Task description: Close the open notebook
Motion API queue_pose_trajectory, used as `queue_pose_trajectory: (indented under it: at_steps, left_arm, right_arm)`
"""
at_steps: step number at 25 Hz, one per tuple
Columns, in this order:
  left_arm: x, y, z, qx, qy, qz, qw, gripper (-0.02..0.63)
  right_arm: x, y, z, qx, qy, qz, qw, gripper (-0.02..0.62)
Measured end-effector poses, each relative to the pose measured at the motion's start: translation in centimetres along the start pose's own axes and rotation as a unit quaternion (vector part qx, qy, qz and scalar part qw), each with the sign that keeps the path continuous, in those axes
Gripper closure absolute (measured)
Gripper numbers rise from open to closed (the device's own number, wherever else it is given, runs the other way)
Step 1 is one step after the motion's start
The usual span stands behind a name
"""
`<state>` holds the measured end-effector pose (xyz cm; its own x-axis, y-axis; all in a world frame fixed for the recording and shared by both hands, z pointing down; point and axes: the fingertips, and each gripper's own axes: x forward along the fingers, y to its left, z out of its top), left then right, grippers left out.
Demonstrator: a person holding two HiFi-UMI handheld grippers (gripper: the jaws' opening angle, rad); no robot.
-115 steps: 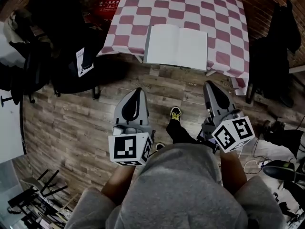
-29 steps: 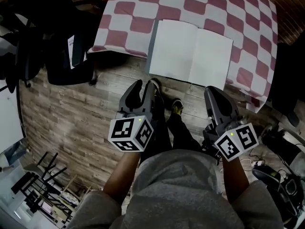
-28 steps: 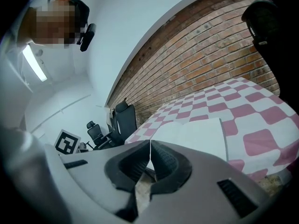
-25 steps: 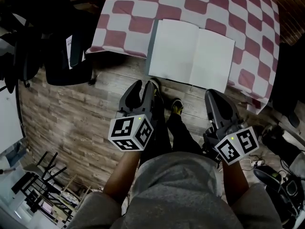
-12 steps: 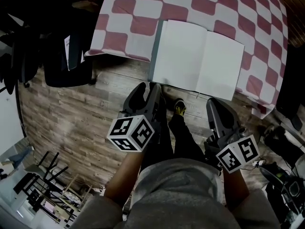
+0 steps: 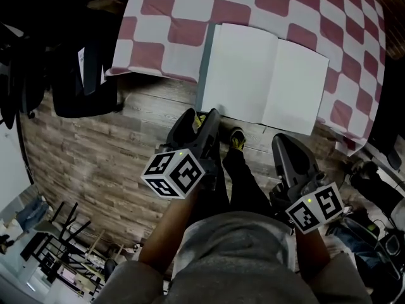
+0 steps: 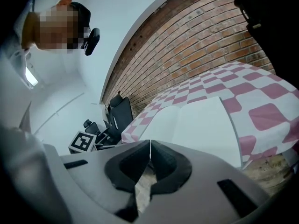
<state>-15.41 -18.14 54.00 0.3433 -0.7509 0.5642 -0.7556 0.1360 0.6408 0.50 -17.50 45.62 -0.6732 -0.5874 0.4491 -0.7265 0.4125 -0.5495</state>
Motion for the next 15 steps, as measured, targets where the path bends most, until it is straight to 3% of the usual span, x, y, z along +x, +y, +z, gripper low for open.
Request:
queue_pose_trajectory:
  at_steps: [15]
  left_arm:
    - [1.8,0.8,-0.4,0.006,0.022,0.003,0.9997,0.322]
  right_arm:
    - [0.8,-0.1,-0.6,0.013,0.004,0.000,1.000,0.569]
